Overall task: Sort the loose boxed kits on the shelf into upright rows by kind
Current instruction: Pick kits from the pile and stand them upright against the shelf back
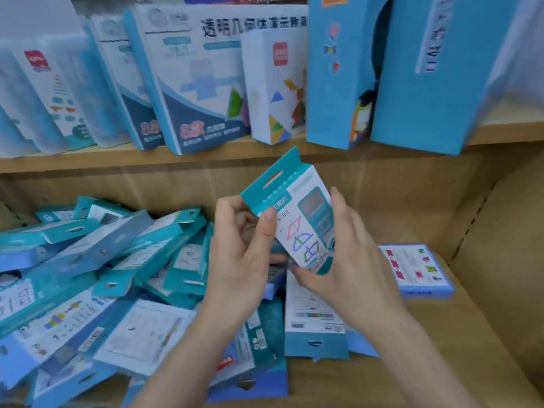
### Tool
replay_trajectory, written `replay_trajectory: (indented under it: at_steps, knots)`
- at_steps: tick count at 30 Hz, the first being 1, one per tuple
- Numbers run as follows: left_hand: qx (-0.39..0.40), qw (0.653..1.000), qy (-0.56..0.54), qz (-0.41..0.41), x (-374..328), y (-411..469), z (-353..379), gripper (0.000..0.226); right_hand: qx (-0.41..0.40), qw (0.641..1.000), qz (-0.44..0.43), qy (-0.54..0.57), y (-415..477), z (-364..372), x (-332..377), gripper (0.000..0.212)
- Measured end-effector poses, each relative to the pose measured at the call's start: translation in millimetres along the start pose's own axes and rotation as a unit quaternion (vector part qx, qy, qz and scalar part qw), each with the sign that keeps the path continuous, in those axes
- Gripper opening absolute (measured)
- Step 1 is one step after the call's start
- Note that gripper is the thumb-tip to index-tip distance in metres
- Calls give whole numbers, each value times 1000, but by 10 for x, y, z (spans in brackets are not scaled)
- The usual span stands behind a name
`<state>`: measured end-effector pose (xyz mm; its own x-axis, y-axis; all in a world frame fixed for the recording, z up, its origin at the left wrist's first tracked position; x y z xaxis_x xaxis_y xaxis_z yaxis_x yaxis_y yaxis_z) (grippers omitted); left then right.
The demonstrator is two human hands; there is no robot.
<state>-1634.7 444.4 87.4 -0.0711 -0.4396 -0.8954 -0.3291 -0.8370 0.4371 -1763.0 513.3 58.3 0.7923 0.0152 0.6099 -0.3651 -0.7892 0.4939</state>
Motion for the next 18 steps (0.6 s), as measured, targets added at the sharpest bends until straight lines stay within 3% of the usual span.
replay_trajectory:
  at_steps: [3,6,10,14,18]
  knots:
    - [72,997,10,17,-9,-78,393,21,-44,998,52,0,-179,-345,-355,116]
    - [146,969,177,90,127,-126,748,31,-96,988,123,-12,-355,-698,-781,114]
    - [240,852,418,204,365,-106,1289,37,-121,975,184,-24,-562,-1008,-1228,119]
    - [360,739,546,163,710,-51,1814,42,-126,968,216,-38,-642,-1150,-1435,119]
    - [421,625,641,148,977,-70,2206,56,-115,962,245,-43,-726,-1128,-1594,118]
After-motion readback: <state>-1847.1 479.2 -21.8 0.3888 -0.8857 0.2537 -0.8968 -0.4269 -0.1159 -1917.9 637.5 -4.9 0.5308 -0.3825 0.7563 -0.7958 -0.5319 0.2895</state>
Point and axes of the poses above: each hand's wrist, its own y-axis towards the middle knuckle, its own z-axis out of the palm, x = y × z, the point moved 4 cm from there along y, towards the middle knuckle, and after that the axes turned 9 degrees about y, right-handed, at the moved point
